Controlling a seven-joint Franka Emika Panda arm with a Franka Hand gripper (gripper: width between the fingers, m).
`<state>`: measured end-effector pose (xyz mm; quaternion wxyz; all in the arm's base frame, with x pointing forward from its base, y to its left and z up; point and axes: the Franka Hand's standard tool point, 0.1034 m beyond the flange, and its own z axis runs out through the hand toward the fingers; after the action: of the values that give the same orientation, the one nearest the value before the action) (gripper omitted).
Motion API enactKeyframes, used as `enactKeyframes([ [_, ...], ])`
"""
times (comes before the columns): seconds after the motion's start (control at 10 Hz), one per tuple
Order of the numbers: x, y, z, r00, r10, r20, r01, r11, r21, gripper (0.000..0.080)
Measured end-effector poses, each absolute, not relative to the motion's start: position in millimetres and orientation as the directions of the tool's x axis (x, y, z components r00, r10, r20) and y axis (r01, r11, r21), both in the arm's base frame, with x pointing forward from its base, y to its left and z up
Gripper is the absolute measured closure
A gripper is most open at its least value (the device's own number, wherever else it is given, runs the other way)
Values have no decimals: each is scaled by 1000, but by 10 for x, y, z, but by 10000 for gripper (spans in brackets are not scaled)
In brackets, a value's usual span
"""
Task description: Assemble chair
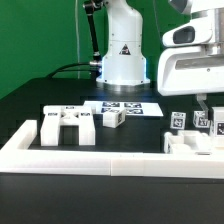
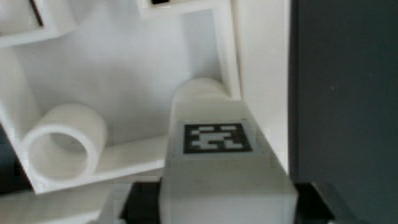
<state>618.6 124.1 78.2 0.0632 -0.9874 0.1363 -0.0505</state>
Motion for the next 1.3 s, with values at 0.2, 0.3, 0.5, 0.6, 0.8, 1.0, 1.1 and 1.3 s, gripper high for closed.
enactKeyframes([
  [0.2, 6187, 1239, 782, 891, -449, 59, -438, -887, -147, 509],
  [0.3, 6189, 1235, 782, 837, -546, 44, -535, -831, -151, 508],
  [0.5, 6193, 1231, 782, 753, -657, 27, -646, -747, -158, 508],
  [0.6, 6194, 1227, 782, 673, -740, 6, -729, -665, -162, 508],
  [0.8, 6196, 1222, 782, 575, -818, -12, -809, -566, -160, 508],
  [1.0, 6197, 1220, 783, 501, -865, -30, -857, -490, -161, 508],
  [1.1, 6197, 1219, 782, 522, -853, -26, -844, -511, -162, 508],
  [1.3, 6191, 1245, 781, 595, -804, -12, -794, -585, -163, 410],
])
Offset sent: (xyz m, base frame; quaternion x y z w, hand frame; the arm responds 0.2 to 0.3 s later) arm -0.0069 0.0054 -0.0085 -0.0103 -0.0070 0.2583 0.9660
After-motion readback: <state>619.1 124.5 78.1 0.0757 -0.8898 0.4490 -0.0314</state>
